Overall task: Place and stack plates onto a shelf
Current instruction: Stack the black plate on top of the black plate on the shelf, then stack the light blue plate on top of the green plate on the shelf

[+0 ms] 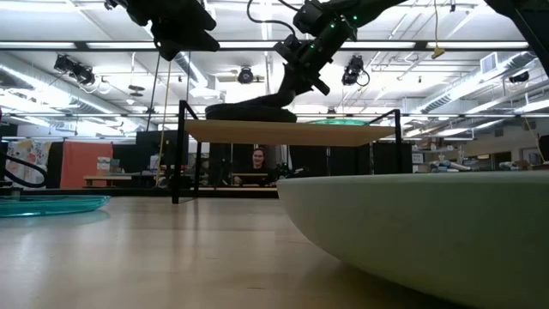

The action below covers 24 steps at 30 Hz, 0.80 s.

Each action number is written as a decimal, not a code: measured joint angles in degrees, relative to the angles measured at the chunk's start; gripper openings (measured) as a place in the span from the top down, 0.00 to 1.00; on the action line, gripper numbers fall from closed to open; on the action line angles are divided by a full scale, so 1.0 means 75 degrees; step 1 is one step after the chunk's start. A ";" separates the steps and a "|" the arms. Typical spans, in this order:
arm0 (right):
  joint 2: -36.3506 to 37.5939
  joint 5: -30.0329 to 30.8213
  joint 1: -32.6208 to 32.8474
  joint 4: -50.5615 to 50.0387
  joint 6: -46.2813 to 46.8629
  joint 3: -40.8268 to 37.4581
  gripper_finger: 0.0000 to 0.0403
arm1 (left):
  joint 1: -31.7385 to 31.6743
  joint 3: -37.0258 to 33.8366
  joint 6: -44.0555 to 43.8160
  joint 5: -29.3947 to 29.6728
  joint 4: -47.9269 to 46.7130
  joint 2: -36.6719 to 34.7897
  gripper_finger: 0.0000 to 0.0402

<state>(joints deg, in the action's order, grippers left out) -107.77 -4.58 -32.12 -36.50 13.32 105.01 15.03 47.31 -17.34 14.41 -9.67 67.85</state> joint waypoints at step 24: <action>0.0009 0.0067 0.0000 0.0170 -0.0058 0.0000 0.57 | 0.0000 0.0000 0.0000 0.0000 -0.0001 0.0000 0.53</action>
<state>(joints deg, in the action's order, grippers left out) -107.70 -4.08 -32.12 -35.22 12.88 105.01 15.03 47.31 -17.34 14.41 -9.68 67.85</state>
